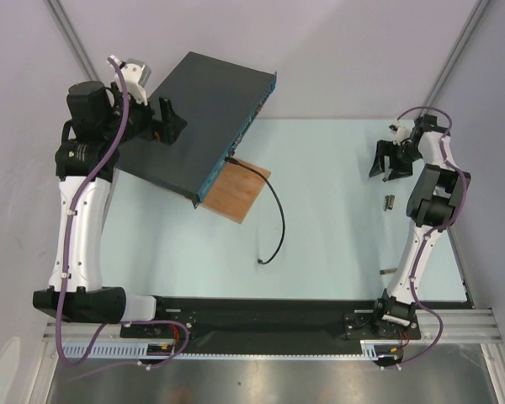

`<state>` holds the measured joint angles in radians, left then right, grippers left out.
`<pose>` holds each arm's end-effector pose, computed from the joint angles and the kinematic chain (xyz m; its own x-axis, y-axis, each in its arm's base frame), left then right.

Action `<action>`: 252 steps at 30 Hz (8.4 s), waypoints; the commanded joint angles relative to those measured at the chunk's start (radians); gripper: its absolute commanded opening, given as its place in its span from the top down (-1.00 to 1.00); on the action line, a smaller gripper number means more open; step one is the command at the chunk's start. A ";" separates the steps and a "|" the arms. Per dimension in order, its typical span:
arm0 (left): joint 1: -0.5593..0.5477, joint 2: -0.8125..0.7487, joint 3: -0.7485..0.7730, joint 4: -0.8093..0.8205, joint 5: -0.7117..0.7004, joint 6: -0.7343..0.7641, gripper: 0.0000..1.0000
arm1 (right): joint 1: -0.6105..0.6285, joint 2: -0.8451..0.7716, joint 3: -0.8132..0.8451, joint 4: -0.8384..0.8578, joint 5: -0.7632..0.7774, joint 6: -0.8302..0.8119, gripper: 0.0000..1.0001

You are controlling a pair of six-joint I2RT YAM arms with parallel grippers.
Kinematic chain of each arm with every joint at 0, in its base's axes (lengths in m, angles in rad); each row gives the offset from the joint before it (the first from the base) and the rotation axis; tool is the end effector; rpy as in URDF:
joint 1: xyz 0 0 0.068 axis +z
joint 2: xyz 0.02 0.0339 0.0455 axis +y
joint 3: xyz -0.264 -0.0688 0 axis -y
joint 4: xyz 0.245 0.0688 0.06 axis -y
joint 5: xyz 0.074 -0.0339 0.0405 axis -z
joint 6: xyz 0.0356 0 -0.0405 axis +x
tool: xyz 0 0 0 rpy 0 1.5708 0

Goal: Insert the plug into the switch port

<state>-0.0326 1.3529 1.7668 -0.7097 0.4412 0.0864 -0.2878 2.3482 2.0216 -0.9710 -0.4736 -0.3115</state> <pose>0.2641 -0.0238 0.4938 -0.2525 0.0863 -0.9637 0.4612 0.8863 -0.0415 0.4697 -0.1221 0.1781 -0.9201 -0.0121 -0.3914 -0.1549 0.9293 0.3353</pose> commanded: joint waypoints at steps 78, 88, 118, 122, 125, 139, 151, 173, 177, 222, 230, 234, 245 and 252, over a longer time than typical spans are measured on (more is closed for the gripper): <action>-0.699 0.169 -0.044 0.452 -0.558 -0.109 -0.07 | 0.677 -0.880 -0.498 1.092 -0.069 1.229 1.00; -0.696 0.110 -0.116 0.509 -0.452 -0.145 0.28 | 0.685 -0.900 -0.544 1.085 -0.060 1.218 1.00; -0.506 0.028 -0.262 0.009 0.556 -0.321 0.99 | 0.734 -1.208 -0.526 0.200 -0.262 -0.664 -0.66; -0.526 -0.003 -0.329 0.009 0.565 -0.333 1.00 | 0.877 -1.241 -0.561 0.155 -0.159 -0.830 -0.36; -0.532 -0.009 -0.354 0.015 0.586 -0.356 0.99 | 0.979 -1.245 -0.584 0.141 -0.079 -0.922 -0.19; -0.572 -0.006 -0.372 0.064 0.634 -0.435 0.99 | 1.176 -1.192 -0.586 0.169 0.101 -0.940 -0.10; -0.579 -0.001 -0.374 0.085 0.628 -0.467 0.99 | 1.214 -1.164 -0.584 0.196 0.138 -0.949 0.13; -0.399 -0.047 -0.172 0.182 0.579 -0.438 -0.49 | 1.052 -1.124 -0.520 0.218 0.099 -0.706 1.00; -0.261 -0.086 -0.095 0.246 0.519 -0.459 -0.69 | 0.896 -1.044 -0.436 0.204 0.024 -0.575 1.00; 0.491 -0.592 -1.007 0.674 0.459 -0.947 -0.99 | 0.969 -0.457 0.146 0.008 0.148 -0.060 1.00; 0.439 -0.546 -1.046 0.831 0.432 -1.007 -1.00 | 0.981 -0.426 0.170 0.028 0.176 -0.029 1.00; 0.398 -0.525 -1.058 0.877 0.404 -1.008 -0.97 | 0.983 -0.418 0.186 0.043 0.202 -0.012 1.00; 0.381 -0.482 -1.050 0.869 0.370 -1.021 0.00 | 0.966 -0.405 0.213 0.054 0.161 0.064 1.00; 0.379 -0.486 -1.040 0.862 0.364 -1.025 0.50 | 0.960 -0.403 0.193 0.061 0.148 0.111 1.00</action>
<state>0.3656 0.8593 0.6968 0.0612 0.8333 -0.9699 0.6765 1.9396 2.1925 -0.9470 -0.3073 -0.2375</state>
